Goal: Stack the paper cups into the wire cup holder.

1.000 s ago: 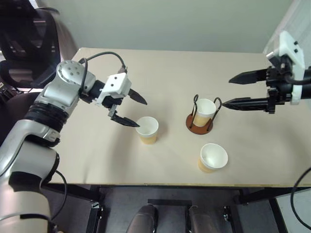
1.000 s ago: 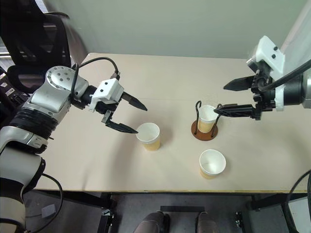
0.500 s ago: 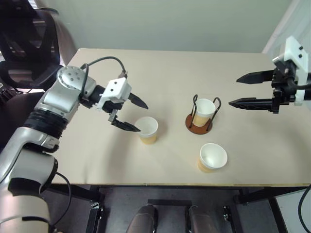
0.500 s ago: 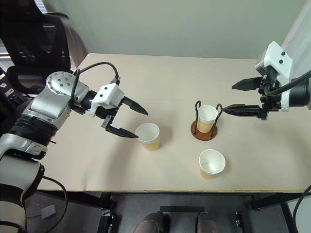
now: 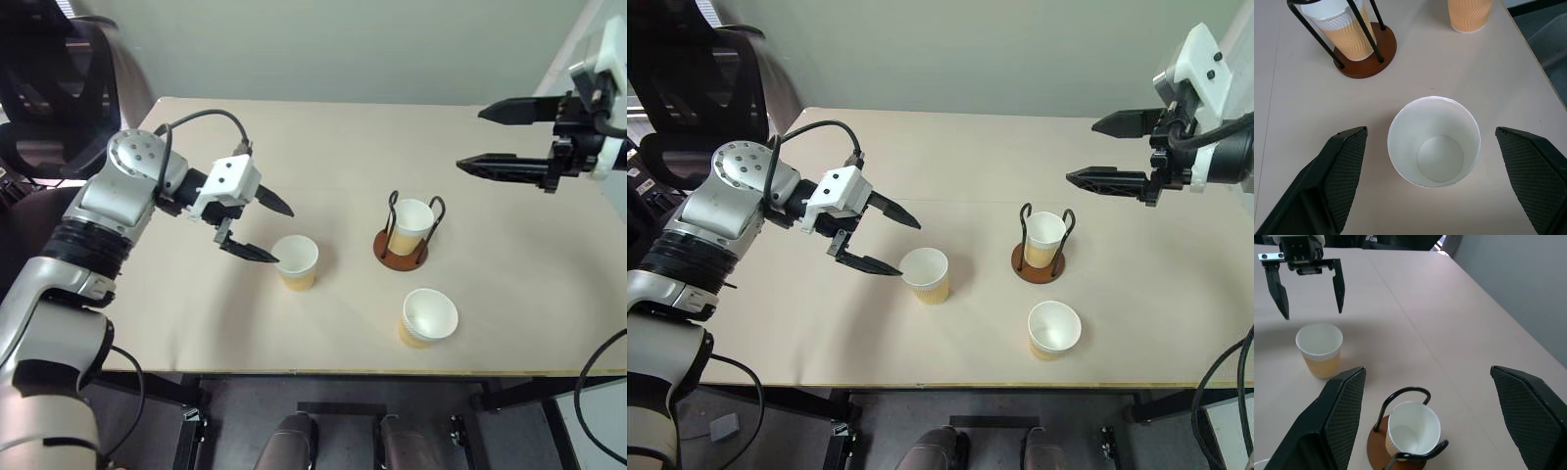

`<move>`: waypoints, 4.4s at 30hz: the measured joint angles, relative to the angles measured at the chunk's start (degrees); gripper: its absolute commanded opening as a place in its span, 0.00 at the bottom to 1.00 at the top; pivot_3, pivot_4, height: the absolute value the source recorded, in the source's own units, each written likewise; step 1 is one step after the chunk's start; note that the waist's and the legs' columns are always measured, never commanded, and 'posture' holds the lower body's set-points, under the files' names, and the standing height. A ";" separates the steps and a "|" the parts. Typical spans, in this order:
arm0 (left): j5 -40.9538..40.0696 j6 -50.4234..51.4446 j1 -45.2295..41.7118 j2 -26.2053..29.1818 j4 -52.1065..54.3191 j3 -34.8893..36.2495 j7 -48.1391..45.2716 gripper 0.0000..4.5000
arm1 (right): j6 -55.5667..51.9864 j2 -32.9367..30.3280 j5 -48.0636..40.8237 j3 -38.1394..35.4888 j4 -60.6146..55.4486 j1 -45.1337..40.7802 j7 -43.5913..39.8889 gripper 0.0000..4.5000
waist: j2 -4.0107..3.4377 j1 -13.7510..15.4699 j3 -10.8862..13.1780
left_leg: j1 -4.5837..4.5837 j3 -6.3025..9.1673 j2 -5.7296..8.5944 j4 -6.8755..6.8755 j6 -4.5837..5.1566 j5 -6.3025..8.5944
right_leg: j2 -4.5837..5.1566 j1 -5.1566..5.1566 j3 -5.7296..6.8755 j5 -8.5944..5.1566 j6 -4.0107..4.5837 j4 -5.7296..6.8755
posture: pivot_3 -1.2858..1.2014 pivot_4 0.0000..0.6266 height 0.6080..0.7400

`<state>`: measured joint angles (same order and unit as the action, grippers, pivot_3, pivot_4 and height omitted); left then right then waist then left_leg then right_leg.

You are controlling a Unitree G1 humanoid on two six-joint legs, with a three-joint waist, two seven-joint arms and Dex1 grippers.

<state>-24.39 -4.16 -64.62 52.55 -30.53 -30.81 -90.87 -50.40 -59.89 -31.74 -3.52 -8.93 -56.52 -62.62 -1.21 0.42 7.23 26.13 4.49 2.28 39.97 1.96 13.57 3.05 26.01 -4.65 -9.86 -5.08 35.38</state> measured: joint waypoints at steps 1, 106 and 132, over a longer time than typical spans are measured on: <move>0.04 -0.10 0.00 -0.04 -0.01 0.12 0.00 1.00 | 0.14 0.58 0.00 0.01 0.12 -0.57 0.21 0.92 | 0.00 -0.01 0.00 | 0.00 0.00 -0.01 -0.01 0.00 0.00 | 0.01 0.01 -0.01 0.00 -0.01 0.00 | 0.52 0.24 1.00; 37.70 -52.98 -14.66 -14.01 -29.24 -11.75 0.78 0.02 | -2.88 -4.43 0.37 4.43 -0.59 -4.42 -6.28 0.92 | -0.01 0.42 -0.01 | 0.22 0.13 0.01 0.07 0.13 0.37 | 0.04 0.09 0.12 0.11 -0.24 -0.21 | 0.52 0.24 1.00; 42.22 -35.05 -33.92 -27.78 -42.09 3.57 1.90 0.02 | 3.15 -7.94 6.09 6.39 5.47 0.42 -14.82 0.92 | 0.02 0.27 0.00 | 0.35 -0.33 0.03 0.04 0.38 0.51 | 0.00 0.23 0.06 0.08 -0.44 -0.36 | 0.52 0.24 1.00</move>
<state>17.83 -39.21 -98.54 24.77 -72.62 -27.24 -88.97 -47.25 -67.83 -25.65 2.87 -3.46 -56.09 -77.43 -1.19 0.69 7.23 26.48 4.17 2.31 40.01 2.34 14.08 3.05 26.24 -4.60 -9.77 -5.52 35.02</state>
